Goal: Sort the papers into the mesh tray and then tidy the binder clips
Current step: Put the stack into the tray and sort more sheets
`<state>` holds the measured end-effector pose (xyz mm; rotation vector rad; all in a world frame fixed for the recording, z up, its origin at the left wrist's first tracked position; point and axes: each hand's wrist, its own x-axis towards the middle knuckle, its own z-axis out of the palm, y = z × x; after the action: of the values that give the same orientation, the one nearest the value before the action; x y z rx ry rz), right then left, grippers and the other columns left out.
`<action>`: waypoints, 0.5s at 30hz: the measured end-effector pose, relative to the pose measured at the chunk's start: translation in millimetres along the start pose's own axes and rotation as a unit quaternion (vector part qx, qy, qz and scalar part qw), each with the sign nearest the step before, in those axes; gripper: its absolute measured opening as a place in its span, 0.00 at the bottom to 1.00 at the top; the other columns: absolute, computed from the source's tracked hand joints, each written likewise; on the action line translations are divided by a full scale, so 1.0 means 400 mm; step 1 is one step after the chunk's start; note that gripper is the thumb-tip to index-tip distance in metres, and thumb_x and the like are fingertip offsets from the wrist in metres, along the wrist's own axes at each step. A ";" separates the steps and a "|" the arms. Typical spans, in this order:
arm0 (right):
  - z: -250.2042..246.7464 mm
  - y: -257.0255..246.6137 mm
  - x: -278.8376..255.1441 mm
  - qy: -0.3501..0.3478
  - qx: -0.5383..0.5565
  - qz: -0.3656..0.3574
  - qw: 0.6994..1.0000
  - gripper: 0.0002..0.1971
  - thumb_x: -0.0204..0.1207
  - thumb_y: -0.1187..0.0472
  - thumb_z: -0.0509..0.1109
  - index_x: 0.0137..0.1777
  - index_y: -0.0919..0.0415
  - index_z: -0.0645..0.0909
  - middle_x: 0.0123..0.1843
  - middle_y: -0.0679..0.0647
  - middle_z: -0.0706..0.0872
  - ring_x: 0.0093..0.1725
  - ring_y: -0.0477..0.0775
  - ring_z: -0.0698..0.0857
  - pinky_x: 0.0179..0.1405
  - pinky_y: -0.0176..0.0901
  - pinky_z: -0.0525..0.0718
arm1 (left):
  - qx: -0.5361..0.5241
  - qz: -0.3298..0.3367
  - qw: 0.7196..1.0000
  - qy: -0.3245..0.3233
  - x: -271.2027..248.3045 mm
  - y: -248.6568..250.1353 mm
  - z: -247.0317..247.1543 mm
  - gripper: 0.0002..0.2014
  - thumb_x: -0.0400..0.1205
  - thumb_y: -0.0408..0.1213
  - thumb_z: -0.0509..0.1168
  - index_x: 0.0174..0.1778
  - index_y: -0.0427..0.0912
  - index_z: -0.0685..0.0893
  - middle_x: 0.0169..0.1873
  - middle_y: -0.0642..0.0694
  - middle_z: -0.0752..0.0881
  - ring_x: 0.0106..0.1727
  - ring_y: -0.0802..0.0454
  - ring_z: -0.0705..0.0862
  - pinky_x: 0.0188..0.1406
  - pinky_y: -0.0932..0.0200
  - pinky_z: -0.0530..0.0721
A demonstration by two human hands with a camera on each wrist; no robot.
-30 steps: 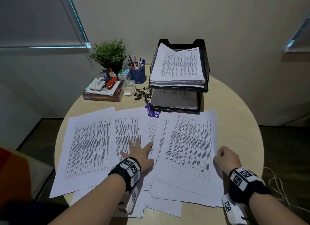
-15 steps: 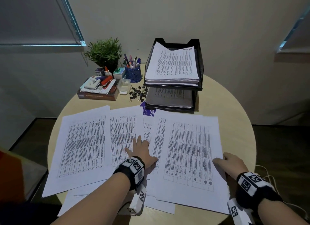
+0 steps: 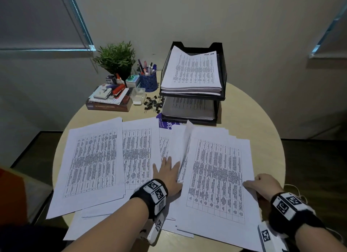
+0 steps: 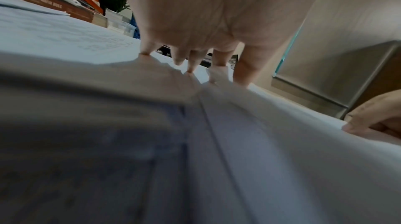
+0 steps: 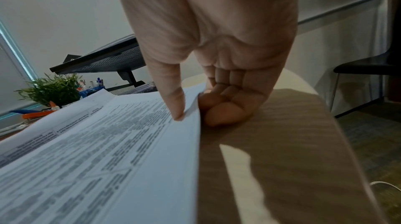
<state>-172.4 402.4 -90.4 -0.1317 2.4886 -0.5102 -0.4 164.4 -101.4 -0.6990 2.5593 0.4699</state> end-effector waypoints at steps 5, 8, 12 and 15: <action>0.002 0.000 0.002 0.004 0.002 0.010 1.000 0.19 0.72 0.58 0.74 0.29 0.62 0.67 0.29 0.55 0.69 0.30 0.53 0.70 0.27 0.43 0.61 | -0.161 0.033 0.982 0.091 0.008 0.001 -0.007 0.13 0.83 0.41 0.57 0.48 0.34 0.79 0.60 0.39 0.77 0.67 0.44 0.73 0.71 0.44 0.68; 0.013 -0.005 -0.004 0.003 0.019 -0.004 1.000 0.16 0.72 0.57 0.74 0.33 0.64 0.72 0.32 0.56 0.73 0.34 0.55 0.74 0.29 0.43 0.64 | -0.232 0.035 0.968 0.091 -0.005 0.018 -0.014 0.12 0.78 0.46 0.64 0.50 0.41 0.77 0.47 0.45 0.81 0.50 0.45 0.82 0.53 0.50 0.82; 0.029 -0.009 -0.017 0.008 0.089 -0.035 0.995 0.11 0.72 0.56 0.75 0.44 0.64 0.80 0.44 0.58 0.83 0.43 0.58 0.80 0.32 0.41 0.71 | -0.225 0.067 0.972 0.031 -0.023 0.045 -0.005 0.34 0.79 0.35 0.63 0.79 0.55 0.55 0.48 0.46 0.83 0.43 0.50 0.82 0.41 0.59 0.81; 0.033 -0.012 -0.030 0.033 0.173 -0.071 0.982 0.09 0.74 0.58 0.73 0.51 0.61 0.84 0.48 0.56 0.87 0.44 0.55 0.83 0.34 0.38 0.76 | -0.326 0.050 0.942 0.054 -0.018 0.033 -0.010 0.30 0.81 0.29 0.60 0.76 0.55 0.60 0.38 0.49 0.79 0.36 0.53 0.79 0.32 0.65 0.77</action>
<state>-155.3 396.2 -92.2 -0.1576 2.4222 -1.0132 -3.2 176.3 -91.7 -0.8227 2.5366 1.3851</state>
